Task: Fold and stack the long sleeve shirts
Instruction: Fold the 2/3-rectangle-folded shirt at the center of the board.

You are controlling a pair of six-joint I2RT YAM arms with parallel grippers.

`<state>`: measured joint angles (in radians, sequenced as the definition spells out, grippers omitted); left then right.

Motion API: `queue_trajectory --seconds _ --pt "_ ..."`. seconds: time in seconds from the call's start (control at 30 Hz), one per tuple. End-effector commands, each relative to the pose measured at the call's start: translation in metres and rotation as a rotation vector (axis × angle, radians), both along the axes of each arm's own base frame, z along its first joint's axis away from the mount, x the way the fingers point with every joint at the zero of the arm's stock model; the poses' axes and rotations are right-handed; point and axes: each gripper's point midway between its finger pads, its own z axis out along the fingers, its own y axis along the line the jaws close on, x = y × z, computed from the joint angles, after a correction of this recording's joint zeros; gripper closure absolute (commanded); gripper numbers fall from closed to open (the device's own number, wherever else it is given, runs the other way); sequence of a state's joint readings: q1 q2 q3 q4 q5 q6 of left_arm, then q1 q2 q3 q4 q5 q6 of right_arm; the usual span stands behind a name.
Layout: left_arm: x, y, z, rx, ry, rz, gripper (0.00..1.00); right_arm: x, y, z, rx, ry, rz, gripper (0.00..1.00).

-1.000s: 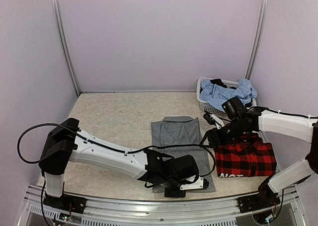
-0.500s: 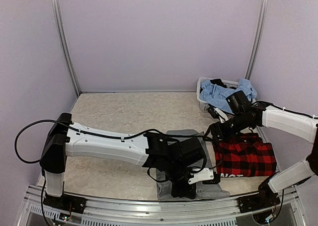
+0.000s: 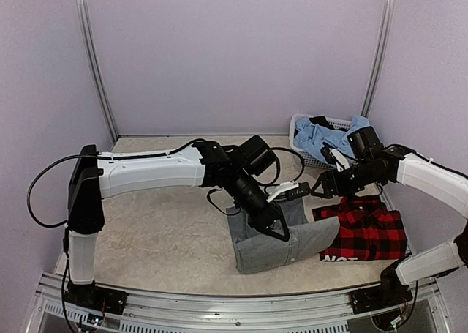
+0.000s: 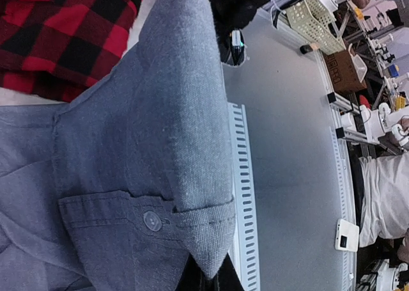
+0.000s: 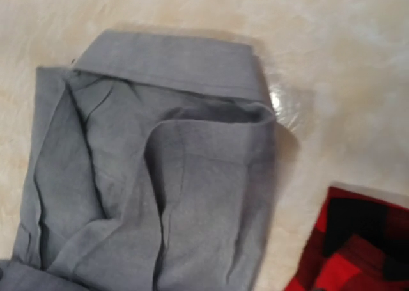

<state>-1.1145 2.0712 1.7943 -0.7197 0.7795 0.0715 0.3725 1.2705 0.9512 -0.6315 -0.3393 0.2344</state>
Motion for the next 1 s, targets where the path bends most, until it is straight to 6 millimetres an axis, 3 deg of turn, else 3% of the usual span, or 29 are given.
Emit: queue_trajectory --seconds 0.0,0.1,0.37,0.67,0.77,0.97 --pt "0.034 -0.002 0.016 -0.062 0.055 0.032 1.00 0.009 -0.008 0.020 0.003 -0.048 -0.039 0.32" --pt "0.066 0.003 0.010 -0.063 0.087 0.082 1.00 0.009 -0.007 0.021 0.008 -0.052 -0.034 0.32" --pt "0.146 0.034 -0.036 -0.002 0.168 0.232 1.00 0.009 -0.009 0.021 -0.002 -0.057 -0.041 0.32" --pt "0.200 0.045 -0.066 -0.044 0.241 0.319 1.00 0.006 -0.008 0.015 0.010 -0.040 -0.039 0.32" --pt "0.206 0.041 -0.074 -0.044 0.239 0.320 1.00 0.005 -0.007 0.012 0.012 -0.033 -0.039 0.32" --pt "0.217 0.031 -0.070 -0.081 0.221 0.308 1.00 0.001 -0.006 0.004 0.024 -0.011 -0.040 0.32"
